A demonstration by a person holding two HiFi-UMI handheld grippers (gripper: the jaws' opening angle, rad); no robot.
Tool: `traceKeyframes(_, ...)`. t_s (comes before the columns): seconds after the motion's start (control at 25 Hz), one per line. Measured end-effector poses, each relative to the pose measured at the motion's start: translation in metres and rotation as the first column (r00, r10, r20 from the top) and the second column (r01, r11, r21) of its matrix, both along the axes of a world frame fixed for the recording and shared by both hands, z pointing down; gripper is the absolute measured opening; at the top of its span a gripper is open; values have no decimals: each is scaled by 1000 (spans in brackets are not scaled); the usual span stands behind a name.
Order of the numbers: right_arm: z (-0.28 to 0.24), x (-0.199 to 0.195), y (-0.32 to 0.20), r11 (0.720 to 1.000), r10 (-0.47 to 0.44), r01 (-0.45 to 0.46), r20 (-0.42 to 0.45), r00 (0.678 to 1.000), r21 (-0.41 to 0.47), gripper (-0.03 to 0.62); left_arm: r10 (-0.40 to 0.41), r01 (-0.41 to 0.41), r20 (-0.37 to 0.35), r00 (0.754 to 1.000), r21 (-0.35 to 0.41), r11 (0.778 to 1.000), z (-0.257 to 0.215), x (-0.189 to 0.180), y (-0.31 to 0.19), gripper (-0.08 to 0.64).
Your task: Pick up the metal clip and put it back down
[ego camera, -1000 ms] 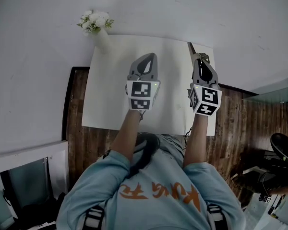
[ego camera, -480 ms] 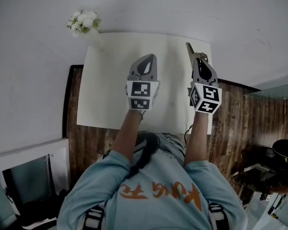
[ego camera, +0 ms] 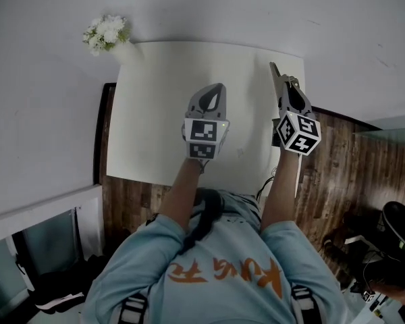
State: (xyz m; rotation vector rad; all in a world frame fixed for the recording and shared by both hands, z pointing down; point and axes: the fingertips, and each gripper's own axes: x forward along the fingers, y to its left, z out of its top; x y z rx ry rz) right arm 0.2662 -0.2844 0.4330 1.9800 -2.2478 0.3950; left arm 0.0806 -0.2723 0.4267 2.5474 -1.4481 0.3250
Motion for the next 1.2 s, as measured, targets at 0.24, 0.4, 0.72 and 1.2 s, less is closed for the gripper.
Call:
traceKeyframes(0.24, 52, -1, -41, 995, -57, 63, 71, 996, -80, 38, -54, 56, 37, 998, -69, 996, 32, -7, -16, 17)
traceKeyframes(0.4, 87, 4, -69, 987, -90, 103, 106, 990, -125, 38, -66, 70, 47, 997, -92, 993, 46, 0, -34, 17)
traceKeyframes(0.72, 132, 7, -111, 969, -153, 182, 173, 973, -167, 40, -66, 78, 74, 995, -164, 983, 82, 10, -47, 17)
traceKeyframes(1.2, 164, 12, -119, 966, -98, 156, 270, 958, -206, 49, -77, 92, 83, 994, -195, 977, 97, 6, -56, 17)
